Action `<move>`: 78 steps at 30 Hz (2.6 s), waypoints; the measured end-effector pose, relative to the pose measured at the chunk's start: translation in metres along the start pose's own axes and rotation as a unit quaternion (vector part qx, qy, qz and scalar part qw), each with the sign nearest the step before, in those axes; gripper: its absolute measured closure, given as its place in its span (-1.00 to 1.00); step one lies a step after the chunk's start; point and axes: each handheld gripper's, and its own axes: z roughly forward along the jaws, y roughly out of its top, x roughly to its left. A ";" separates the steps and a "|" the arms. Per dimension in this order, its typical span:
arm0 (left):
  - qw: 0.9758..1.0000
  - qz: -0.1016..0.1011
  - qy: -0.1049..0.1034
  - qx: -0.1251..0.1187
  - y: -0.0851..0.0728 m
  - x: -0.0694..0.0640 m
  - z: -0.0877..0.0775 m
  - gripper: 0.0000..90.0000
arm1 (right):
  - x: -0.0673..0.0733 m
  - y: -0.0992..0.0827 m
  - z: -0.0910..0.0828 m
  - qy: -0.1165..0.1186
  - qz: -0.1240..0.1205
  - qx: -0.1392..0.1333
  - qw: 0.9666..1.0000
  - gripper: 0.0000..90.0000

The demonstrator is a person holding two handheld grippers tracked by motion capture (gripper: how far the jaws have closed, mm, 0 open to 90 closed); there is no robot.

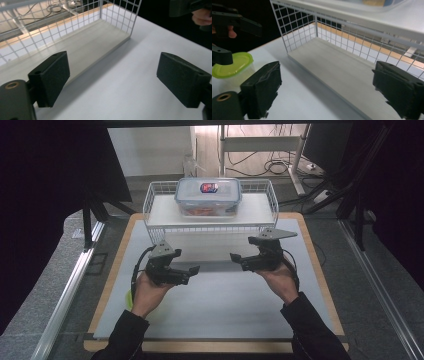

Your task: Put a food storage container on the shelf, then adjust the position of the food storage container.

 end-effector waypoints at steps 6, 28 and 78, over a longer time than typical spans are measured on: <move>1.000 0.017 0.013 0.006 -0.017 -0.007 -0.002 -0.91 | 0.007 -0.015 0.003 0.014 -0.001 0.011 1.000 -0.99; 1.000 0.018 0.007 -0.008 -0.072 -0.027 -0.008 -0.90 | 0.022 -0.078 -0.009 0.009 0.017 0.030 0.999 -1.00; 0.964 -0.163 0.209 0.036 -0.158 0.052 -0.114 0.97 | 0.020 -0.119 -0.009 -0.013 0.019 0.097 0.995 -0.94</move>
